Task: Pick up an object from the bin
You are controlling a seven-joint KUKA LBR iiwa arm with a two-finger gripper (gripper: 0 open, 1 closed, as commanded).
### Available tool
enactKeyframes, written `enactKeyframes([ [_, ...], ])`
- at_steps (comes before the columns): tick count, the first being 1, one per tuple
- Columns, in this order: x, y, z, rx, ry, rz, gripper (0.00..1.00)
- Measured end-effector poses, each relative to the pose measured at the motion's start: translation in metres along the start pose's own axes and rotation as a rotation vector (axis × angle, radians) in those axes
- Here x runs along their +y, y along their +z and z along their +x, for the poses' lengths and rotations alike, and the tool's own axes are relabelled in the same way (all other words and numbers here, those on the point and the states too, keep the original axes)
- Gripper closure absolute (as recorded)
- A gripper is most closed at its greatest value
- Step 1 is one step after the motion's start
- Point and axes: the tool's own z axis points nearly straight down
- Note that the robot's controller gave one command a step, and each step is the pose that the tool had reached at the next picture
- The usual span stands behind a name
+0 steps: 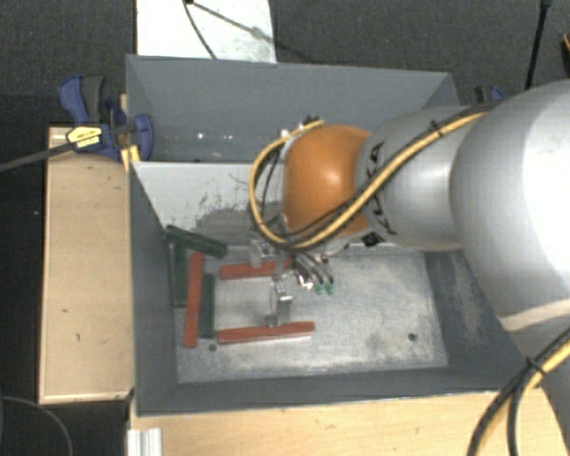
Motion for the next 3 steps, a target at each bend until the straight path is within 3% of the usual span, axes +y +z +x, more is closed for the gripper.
enactKeyframes([
  [1,0.001,-0.002,-0.002,-0.006,0.003,-0.001,1.0],
  [2,0.0,-0.114,-0.011,-0.012,0.002,0.0,1.0],
  [3,0.0,-0.108,-0.009,-0.003,0.004,0.0,0.0],
])
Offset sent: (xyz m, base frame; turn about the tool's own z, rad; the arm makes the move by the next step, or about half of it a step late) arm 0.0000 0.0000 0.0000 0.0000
